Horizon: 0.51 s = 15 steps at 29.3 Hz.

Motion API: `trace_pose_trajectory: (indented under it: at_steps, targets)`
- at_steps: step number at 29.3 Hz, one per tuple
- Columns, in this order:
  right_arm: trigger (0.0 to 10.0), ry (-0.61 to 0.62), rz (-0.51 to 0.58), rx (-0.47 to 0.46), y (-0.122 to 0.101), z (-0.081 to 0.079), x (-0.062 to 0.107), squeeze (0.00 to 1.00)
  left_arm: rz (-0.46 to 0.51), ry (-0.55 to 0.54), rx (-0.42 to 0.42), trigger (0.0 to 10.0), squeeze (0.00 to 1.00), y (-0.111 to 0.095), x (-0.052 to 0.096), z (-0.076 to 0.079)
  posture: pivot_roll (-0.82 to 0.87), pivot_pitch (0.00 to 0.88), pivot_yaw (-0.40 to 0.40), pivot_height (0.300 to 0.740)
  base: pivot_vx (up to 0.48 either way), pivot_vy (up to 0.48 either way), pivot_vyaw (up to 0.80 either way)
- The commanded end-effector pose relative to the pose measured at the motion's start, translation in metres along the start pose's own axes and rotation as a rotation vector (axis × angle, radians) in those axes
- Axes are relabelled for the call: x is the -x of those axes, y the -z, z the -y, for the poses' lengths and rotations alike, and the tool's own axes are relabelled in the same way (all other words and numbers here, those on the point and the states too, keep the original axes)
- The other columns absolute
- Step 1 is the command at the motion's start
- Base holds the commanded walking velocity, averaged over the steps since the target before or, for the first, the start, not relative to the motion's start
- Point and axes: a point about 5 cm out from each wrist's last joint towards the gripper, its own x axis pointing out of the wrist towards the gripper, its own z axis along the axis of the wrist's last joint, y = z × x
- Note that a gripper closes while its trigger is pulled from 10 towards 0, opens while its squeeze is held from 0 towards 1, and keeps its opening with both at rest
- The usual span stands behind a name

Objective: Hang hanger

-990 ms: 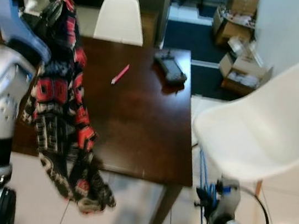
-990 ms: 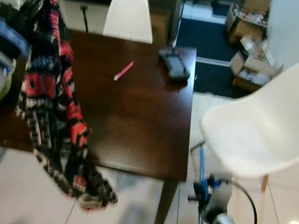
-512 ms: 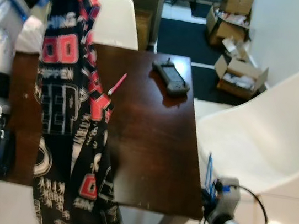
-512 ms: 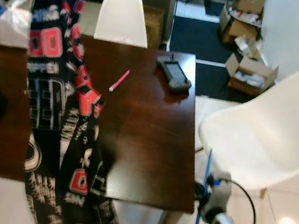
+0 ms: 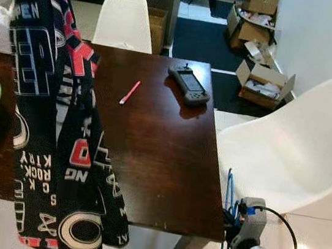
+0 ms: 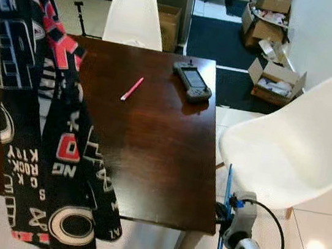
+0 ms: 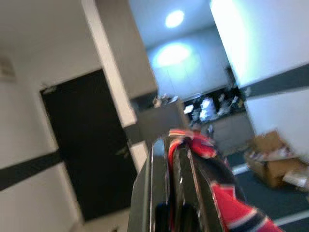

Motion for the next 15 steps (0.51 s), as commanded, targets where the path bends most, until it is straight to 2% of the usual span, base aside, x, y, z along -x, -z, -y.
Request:
trace_pose_trajectory:
  at_steps: [1,6,8,10,11,12,14,15]
  targets:
    - [10.0,-0.020,0.004,0.002,0.001,-0.002,0.000,0.00,0.037,-0.035,-0.066,10.0,0.00,-0.019,-0.002,-0.011,0.05,0.107,-0.007,0.740,0.000,0.000,0.00]
    - [10.0,-0.016,0.003,0.005,0.001,0.001,0.003,0.00,0.043,-0.128,-0.146,10.0,0.00,-0.039,-0.003,-0.029,0.04,0.112,-0.003,0.740,0.000,0.000,0.00]
    - [10.0,-0.014,0.003,0.006,0.001,0.001,0.003,0.00,0.030,-0.160,-0.131,10.0,0.00,-0.036,-0.001,-0.034,0.05,0.115,-0.005,0.740,0.000,0.000,0.00]
    - [10.0,-0.012,0.003,0.009,0.001,0.002,0.004,0.00,-0.020,-0.172,-0.104,10.0,0.00,-0.019,0.004,-0.035,0.05,0.121,-0.008,0.740,0.000,0.000,0.00]
    - [10.0,-0.011,0.003,0.009,0.001,0.003,0.004,0.00,-0.066,-0.135,-0.079,10.0,0.00,0.001,0.006,-0.028,0.04,0.126,-0.010,0.740,0.000,0.000,0.00]
    - [10.0,-0.011,0.003,0.009,0.001,0.003,0.004,0.00,-0.066,-0.135,-0.079,10.0,0.00,0.001,0.006,-0.028,0.04,0.126,-0.010,0.740,0.000,0.000,0.00]
    - [10.0,-0.010,0.004,0.010,0.001,0.003,0.005,0.00,-0.170,-0.026,-0.019,10.0,0.00,0.049,0.016,-0.003,0.03,0.132,-0.015,0.740,0.000,0.000,0.00]
    - [10.0,-0.010,0.004,0.010,0.001,0.003,0.005,0.00,-0.170,-0.026,-0.019,10.0,0.00,0.049,0.016,-0.003,0.03,0.132,-0.015,0.740,0.000,0.000,0.00]
